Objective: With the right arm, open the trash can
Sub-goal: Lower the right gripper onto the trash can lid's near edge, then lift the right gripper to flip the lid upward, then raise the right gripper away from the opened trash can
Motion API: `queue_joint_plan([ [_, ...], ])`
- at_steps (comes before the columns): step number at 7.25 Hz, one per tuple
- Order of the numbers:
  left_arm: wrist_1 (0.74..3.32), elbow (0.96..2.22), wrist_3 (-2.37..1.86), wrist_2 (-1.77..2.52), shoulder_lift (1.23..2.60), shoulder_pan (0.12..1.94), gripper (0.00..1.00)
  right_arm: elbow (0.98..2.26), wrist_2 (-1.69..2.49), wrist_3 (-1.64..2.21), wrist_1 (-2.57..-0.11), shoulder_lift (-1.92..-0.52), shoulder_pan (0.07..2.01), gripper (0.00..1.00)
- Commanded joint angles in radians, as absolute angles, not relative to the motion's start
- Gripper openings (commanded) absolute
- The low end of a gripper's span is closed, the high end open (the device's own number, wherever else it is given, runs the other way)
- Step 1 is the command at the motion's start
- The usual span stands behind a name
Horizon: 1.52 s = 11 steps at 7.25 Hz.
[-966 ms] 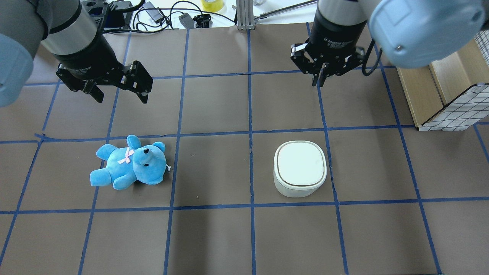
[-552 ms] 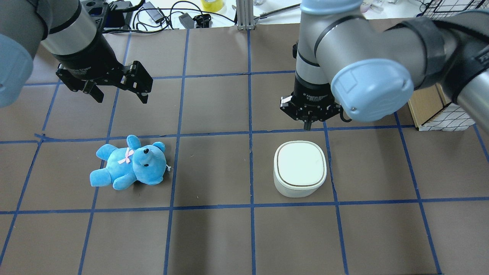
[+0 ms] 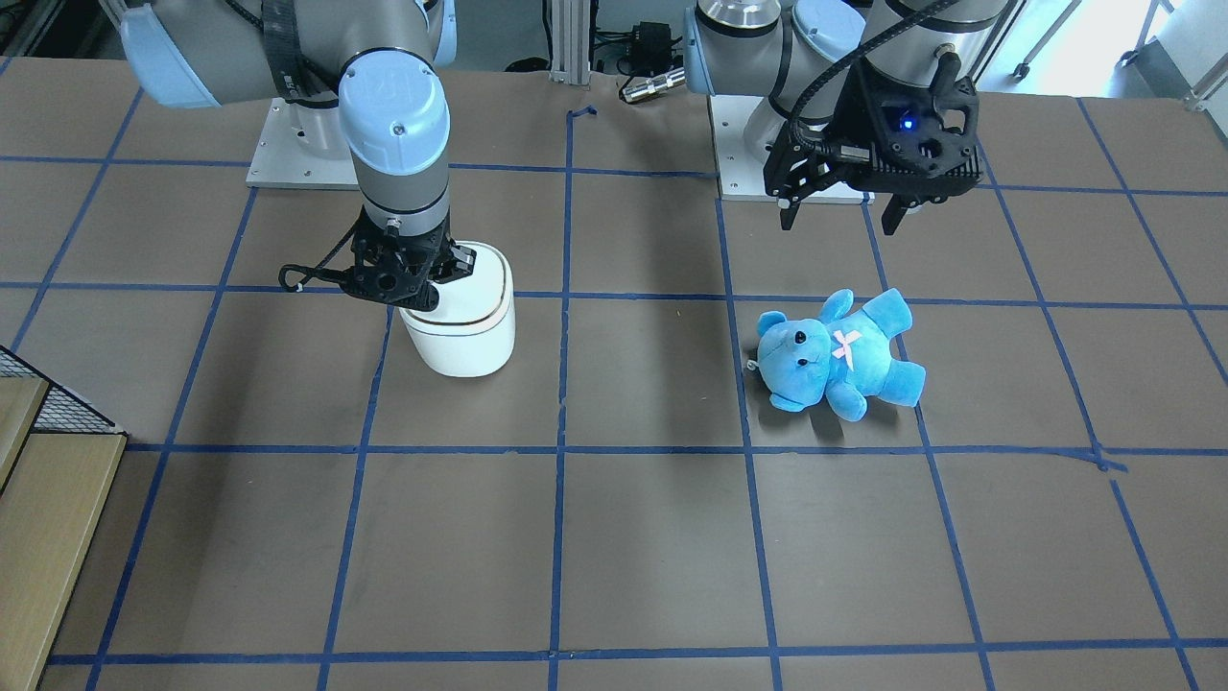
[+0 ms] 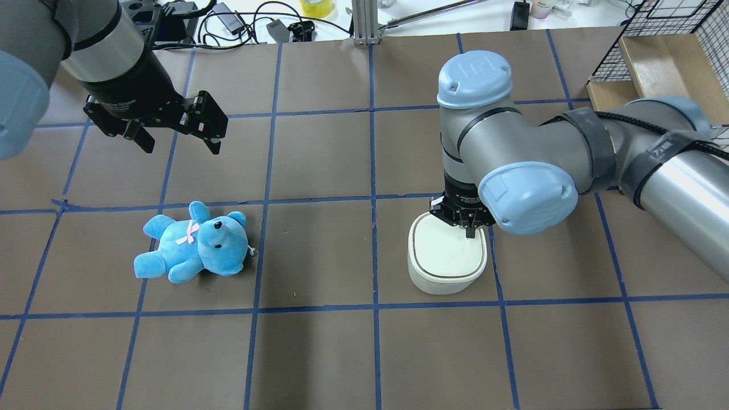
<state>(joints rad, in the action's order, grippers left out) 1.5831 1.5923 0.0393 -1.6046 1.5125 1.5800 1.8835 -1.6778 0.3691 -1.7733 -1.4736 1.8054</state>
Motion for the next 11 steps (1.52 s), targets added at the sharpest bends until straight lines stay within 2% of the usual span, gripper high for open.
queue_joint_plan([
  [1, 1.583, 1.592, 0.04, -1.605, 1.513, 1.58, 1.0, 1.898, -1.68, 0.367, -1.789, -1.456, 1.805, 0.0],
  [3, 1.583, 1.592, 0.04, -1.605, 1.513, 1.58, 1.0, 1.884, -1.681, 0.365, -1.789, -1.451, 1.805, 0.0],
  [4, 1.583, 1.592, 0.038, -1.605, 1.513, 1.58, 1.0, 1.838, -1.665, 0.367, -1.772, -1.494, 1.805, 0.11],
  [5, 1.583, 1.592, 0.038, -1.605, 1.513, 1.58, 1.0, 1.754, -1.619, 0.367, -1.687, -1.549, 1.805, 0.39],
  [6, 1.583, 1.592, 0.038, -1.605, 1.513, 1.58, 1.0, 1.642, -1.621, 0.364, -1.58, -1.568, 1.802, 0.99],
  [8, 1.583, 1.592, 0.038, -1.605, 1.513, 1.58, 1.0, 1.508, -1.606, 0.345, -1.534, -1.563, 1.796, 1.0],
  [11, 1.583, 1.592, 0.04, -1.605, 1.513, 1.58, 1.0, 1.483, -1.608, 0.255, -1.552, -1.56, 1.781, 1.0],
])
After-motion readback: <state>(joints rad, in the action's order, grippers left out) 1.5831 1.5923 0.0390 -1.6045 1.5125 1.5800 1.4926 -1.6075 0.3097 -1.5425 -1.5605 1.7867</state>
